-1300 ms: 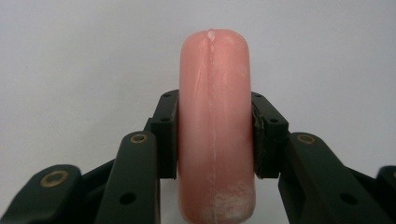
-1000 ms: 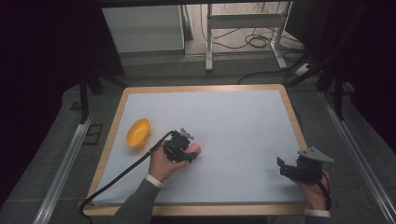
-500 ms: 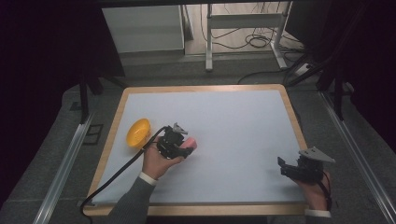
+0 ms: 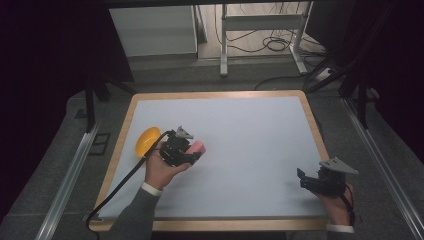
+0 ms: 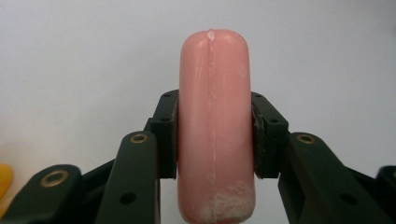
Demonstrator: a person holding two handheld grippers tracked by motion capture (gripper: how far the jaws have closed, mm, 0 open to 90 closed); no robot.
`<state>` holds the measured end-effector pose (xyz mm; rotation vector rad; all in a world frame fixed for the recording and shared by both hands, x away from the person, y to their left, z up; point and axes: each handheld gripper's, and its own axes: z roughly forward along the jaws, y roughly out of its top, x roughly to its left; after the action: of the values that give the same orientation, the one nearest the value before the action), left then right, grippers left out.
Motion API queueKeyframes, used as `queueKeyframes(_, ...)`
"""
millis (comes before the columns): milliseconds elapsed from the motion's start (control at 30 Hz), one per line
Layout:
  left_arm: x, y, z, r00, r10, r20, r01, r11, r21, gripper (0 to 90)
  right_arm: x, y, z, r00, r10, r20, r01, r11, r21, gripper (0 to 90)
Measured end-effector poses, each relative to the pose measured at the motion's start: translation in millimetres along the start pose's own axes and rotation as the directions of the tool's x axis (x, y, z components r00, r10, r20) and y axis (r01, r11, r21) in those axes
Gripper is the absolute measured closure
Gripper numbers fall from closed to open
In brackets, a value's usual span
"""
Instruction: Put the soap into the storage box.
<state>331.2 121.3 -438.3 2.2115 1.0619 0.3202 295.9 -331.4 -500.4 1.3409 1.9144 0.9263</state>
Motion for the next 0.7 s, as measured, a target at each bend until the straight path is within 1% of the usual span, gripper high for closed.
queueKeyframes(233,9.1,1.3,-11.5,0.9997,-0.009,-0.024,0.009,0.9999,-0.014,60.2,0.0,0.3,-0.7,1.0000,0.002,-0.002,-0.002,1.000,0.000,9.5)
queueKeyframes(500,14.4,1.8,-17.6,0.9993,-0.017,-0.034,0.016,0.9995,-0.025,60.3,0.0,0.0,-0.2,1.0000,0.003,0.003,-0.003,1.000,0.001,9.6)
queueKeyframes(700,21.8,2.9,-23.3,0.9984,-0.027,-0.050,0.025,0.9991,-0.032,60.3,-0.2,0.1,-0.1,1.0000,0.006,-0.002,-0.006,1.000,0.004,9.6)
